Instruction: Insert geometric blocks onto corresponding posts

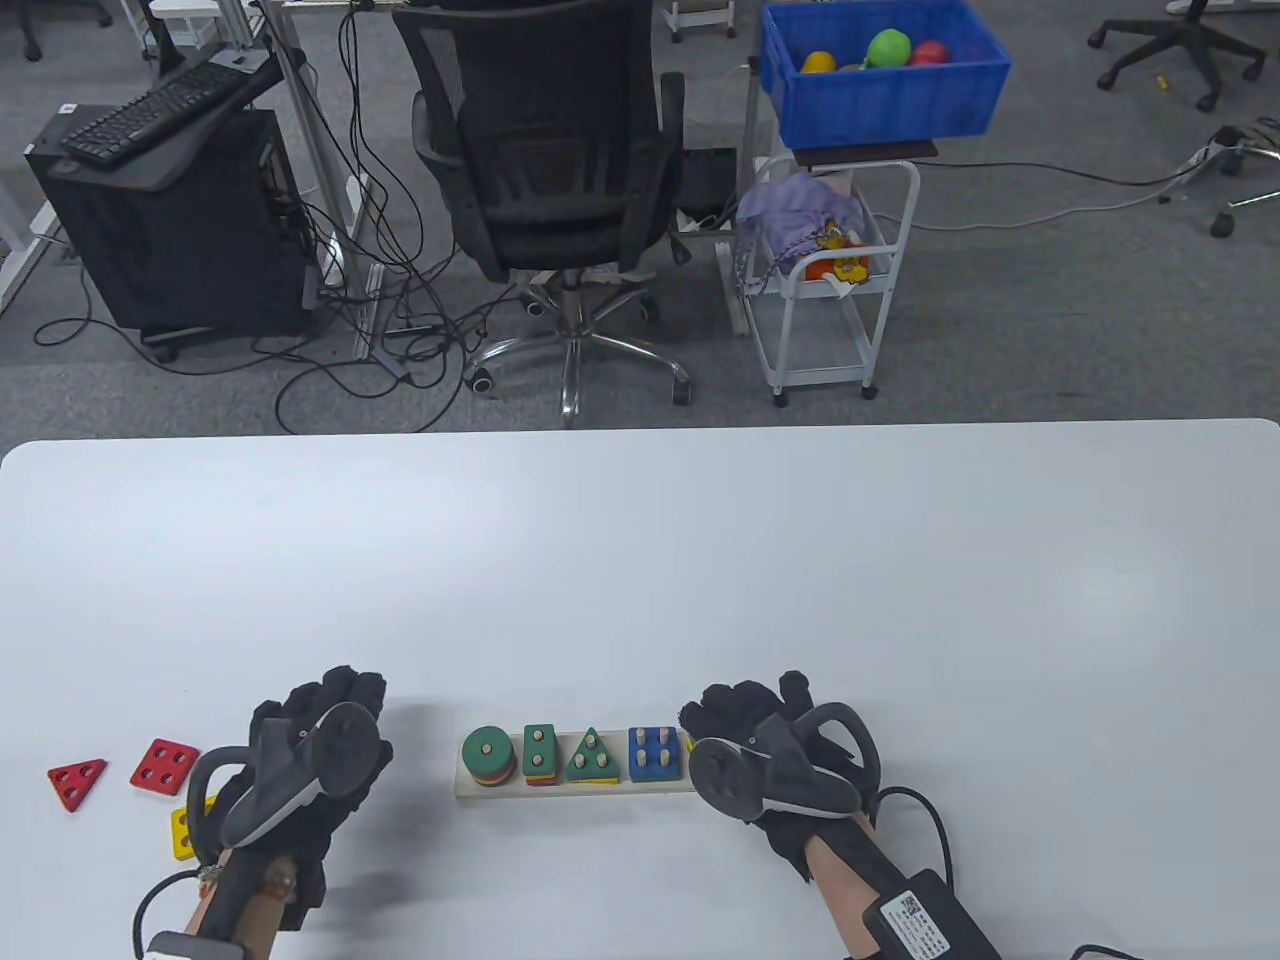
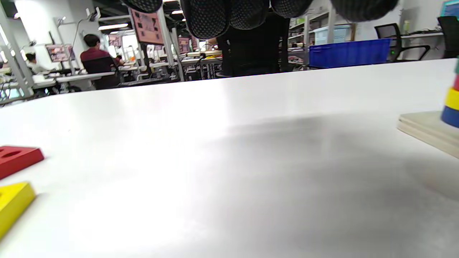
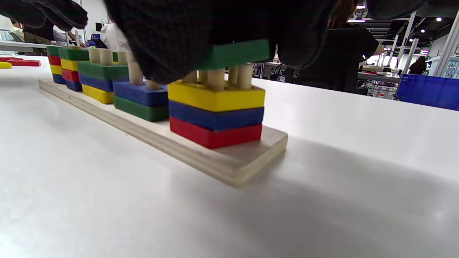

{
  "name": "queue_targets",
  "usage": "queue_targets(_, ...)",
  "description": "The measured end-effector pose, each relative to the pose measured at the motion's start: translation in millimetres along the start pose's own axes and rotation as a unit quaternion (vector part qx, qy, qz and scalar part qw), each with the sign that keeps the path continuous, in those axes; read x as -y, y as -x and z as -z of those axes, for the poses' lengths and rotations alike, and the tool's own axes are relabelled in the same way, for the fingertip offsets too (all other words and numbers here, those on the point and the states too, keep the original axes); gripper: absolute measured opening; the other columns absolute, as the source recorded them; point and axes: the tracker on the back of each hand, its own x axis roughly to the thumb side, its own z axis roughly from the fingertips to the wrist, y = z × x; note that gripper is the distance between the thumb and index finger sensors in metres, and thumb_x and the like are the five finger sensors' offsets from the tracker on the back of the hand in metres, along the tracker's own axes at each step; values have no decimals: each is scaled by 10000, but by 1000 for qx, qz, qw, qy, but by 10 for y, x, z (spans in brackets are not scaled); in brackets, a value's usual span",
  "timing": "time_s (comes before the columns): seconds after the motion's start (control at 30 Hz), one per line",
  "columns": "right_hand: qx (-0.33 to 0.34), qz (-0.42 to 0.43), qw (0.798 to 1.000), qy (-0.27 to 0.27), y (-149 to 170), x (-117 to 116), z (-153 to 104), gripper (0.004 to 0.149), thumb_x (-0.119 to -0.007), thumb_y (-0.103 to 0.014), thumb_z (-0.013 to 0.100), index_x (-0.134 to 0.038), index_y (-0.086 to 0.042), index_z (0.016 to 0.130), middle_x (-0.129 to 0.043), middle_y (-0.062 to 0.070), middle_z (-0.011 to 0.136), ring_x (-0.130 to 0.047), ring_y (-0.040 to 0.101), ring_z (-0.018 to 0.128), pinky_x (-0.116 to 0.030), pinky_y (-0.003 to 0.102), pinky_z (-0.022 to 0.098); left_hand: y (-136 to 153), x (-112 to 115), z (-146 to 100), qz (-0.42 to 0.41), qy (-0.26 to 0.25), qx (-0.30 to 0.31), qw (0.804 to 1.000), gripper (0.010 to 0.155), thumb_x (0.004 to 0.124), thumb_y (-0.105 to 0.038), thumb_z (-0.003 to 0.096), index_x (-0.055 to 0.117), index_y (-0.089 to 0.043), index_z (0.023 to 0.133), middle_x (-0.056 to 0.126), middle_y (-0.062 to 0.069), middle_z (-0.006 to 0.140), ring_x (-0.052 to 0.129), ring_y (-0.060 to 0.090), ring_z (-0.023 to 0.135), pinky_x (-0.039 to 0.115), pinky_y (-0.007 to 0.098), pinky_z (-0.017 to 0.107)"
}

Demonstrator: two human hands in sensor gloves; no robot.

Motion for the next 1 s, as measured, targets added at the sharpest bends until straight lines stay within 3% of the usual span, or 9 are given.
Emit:
queue_targets(0.2,-7,21,1000,-22,42,-83,18,653,-809,-382,424,-571,-193,1002,-626,160,1056,-701,437,941,-552,749,624,200,-86,-21,-44,-2,-21,999,671,695,-545,496,472,-375,1105,475,-36,1237,596,263,1141,485,597,818)
queue_targets(0.3,-26,85,996,9,174,60,-64,653,-793,-391,438,-563,-176,1010,-617,183,1056,-694,453,938,-559,746,620,453,-185,-90,-63,-10,-92,994,664,719,-535,495,502,-375,1102,504,-34,1234,626,269,1129,503,592,813)
queue_targets(0.43,-52,98,994,24,376,138,-211,638,-780,-397,448,-575,-171,1008,-622,195,1052,-705,459,928,-563,745,617,862,-227,-227,-108,-31,-154,982,663,768,-493,492,531,-357,1095,558,-23,1214,686,275,1088,547,567,799)
queue_targets(0.6,-93,89,992,5,675,-85,-455,617,-777,-395,453,-600,-171,1000,-645,194,1044,-724,460,918,-567,747,616,1159,-12,-370,-71,67,-256,962,601,810,-463,485,643,-335,1048,678,-14,1159,782,265,1021,602,542,774)
queue_targets(0.73,-111,97,989,-18,765,-149,-488,610,-772,-394,458,-606,-164,999,-644,199,1043,-726,466,914,-568,746,615,1121,207,-302,-34,145,-243,959,605,843,-448,465,656,-362,1034,694,-47,1152,798,245,1015,614,528,775)
queue_targets(1.0,-100,83,991,-17,677,-130,-503,594,-767,-397,459,-623,-171,989,-662,193,1035,-736,459,909,-576,742,612,927,369,-207,49,187,-227,954,672,902,-407,433,616,-417,1040,639,-136,1183,709,206,1096,577,537,798)
